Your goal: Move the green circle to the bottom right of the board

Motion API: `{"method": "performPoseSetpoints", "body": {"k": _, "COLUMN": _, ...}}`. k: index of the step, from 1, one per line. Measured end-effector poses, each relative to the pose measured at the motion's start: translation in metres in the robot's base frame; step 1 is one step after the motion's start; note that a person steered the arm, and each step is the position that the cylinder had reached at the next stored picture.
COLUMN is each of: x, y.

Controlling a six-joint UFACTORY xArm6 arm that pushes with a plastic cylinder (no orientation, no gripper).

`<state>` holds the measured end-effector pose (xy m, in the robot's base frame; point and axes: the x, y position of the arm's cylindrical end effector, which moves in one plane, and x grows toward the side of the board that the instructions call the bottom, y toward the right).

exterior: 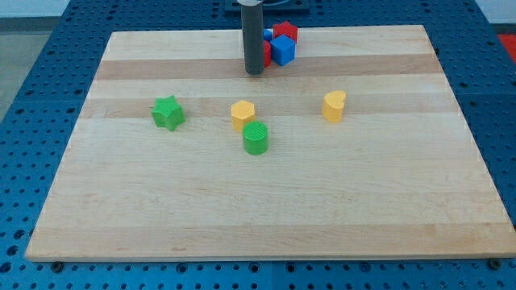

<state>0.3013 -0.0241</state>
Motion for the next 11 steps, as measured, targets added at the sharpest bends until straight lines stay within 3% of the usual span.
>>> {"method": "performPoseSetpoints", "body": {"k": 2, "x": 0.013, "y": -0.011}}
{"method": "performPoseSetpoints", "body": {"k": 7, "x": 0.128, "y": -0.041}}
{"method": "performPoseSetpoints", "body": {"k": 11, "x": 0.207, "y": 0.042}}
